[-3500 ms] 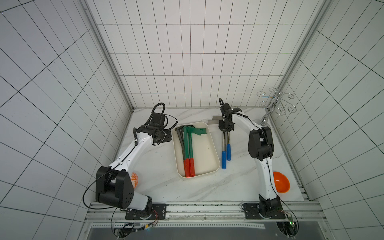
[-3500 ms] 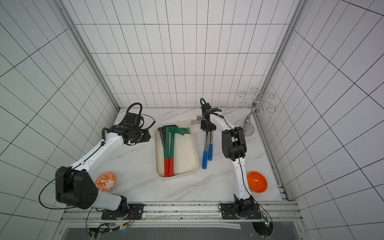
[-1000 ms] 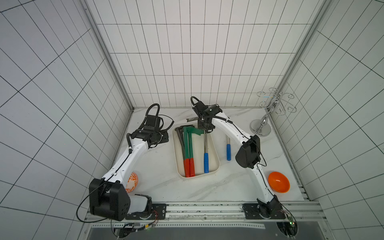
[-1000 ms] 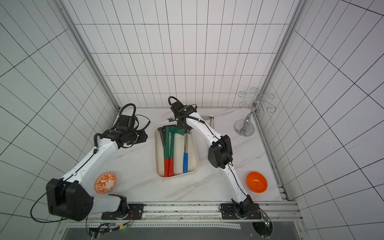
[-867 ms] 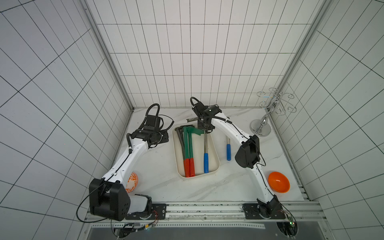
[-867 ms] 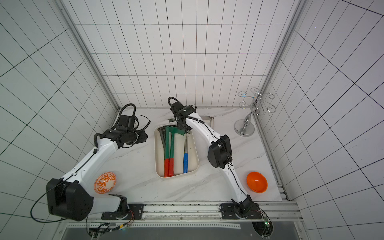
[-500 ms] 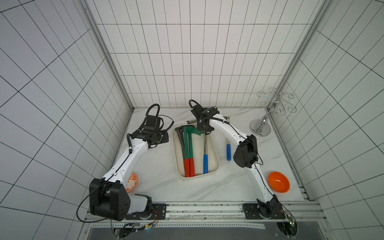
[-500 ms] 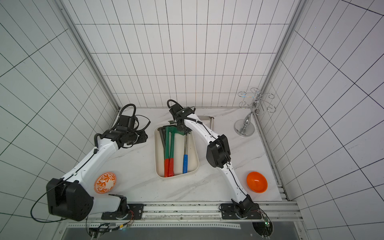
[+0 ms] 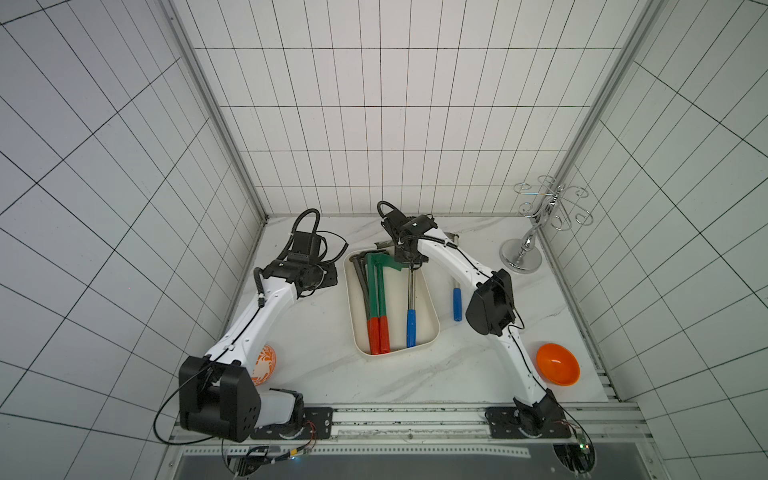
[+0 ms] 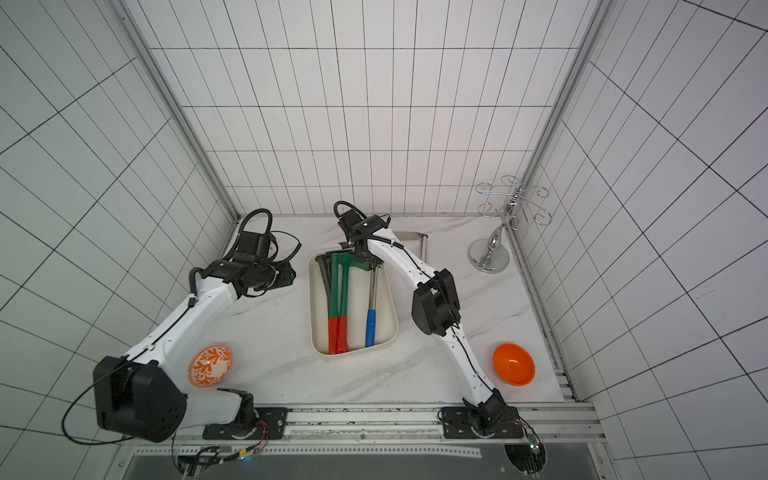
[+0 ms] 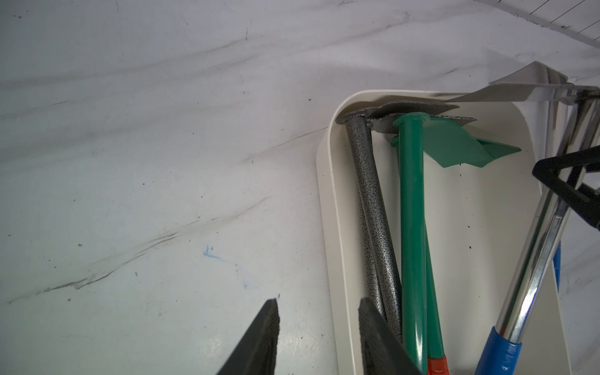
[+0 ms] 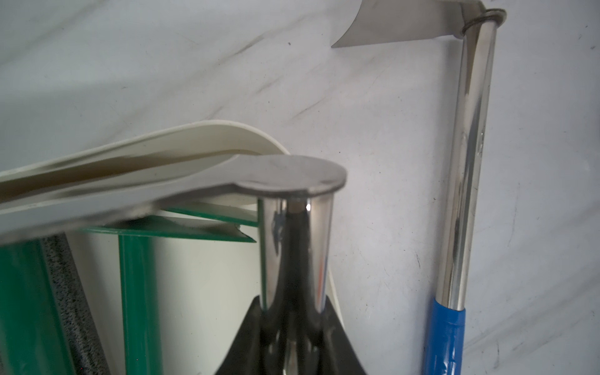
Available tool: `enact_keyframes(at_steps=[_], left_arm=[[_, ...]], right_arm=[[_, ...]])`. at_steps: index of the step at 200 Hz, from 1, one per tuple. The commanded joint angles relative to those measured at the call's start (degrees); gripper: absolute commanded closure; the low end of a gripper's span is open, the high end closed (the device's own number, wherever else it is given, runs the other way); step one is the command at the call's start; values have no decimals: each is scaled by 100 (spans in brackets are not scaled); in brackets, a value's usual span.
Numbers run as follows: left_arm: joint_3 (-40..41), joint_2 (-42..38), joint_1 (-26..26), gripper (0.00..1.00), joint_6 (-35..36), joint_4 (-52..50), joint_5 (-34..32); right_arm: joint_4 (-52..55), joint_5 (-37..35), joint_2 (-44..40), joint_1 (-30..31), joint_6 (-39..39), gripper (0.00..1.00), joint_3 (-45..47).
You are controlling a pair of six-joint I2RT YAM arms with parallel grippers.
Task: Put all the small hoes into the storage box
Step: Place the hoe in the storage box.
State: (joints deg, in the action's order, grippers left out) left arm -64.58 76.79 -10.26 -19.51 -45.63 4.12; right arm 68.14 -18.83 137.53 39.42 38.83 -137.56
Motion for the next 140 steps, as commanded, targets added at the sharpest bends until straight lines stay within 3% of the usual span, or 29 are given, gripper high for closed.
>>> enact_keyframes(at_steps=[1,140], left_arm=[[49,-42,34,57,13,120,1],[297,413,52,57,-95,756,320]], right_arm=[[302,-162,138,71,126,100,-711],[308,-397,551,286,110,100,-781]])
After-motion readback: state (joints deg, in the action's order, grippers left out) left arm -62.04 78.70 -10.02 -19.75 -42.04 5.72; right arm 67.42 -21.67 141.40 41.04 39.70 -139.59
